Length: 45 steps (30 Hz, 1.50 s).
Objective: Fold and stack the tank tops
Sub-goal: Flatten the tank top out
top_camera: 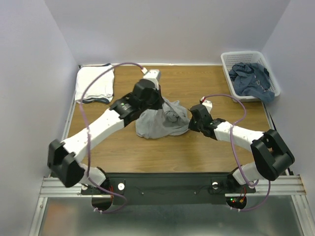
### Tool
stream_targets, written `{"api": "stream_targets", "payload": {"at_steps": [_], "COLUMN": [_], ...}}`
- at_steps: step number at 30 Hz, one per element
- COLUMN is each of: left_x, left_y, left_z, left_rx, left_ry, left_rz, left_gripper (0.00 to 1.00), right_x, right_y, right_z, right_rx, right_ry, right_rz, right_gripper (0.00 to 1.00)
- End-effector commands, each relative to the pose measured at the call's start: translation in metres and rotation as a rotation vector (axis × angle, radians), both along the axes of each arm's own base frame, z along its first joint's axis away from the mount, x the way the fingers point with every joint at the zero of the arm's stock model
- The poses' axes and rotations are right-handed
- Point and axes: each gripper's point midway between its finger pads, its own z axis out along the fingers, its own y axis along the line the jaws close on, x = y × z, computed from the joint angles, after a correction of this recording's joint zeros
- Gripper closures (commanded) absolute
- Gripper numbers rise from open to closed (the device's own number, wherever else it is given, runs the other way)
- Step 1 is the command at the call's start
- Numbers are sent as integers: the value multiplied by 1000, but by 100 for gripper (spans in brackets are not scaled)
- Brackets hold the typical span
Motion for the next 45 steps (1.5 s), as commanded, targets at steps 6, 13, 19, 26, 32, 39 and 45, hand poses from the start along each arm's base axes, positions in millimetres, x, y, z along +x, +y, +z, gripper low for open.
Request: {"api": "stream_targets", "payload": {"at_steps": [6, 13, 19, 26, 32, 39, 45], "left_x": [-14, -16, -31, -74, -140, -169, -109], "left_y": [50, 75, 56, -22, -101, -127, -93], "left_z": [107, 114, 121, 84, 35, -24, -23], "left_rx": [-72, -59, -147, -310, -338, -263, -139], "left_ry": [-181, -207, -208, -75, 18, 120, 14], "left_rz": [114, 203, 85, -256, -517, -626, -355], "left_gripper": [100, 100, 100, 100, 100, 58, 42], "right_x": [21, 27, 22, -4, -19, -50, -80], "right_y": [-9, -16, -27, 9, -13, -45, -39], "right_z": [29, 55, 95, 124, 124, 107, 63], "right_rx": [-5, 2, 26, 234, 215, 202, 239], "right_ry": [-79, -122, -196, -187, -199, -157, -15], "right_rz": [-41, -60, -79, 84, 15, -98, -60], "right_gripper": [100, 99, 77, 66, 64, 54, 53]}}
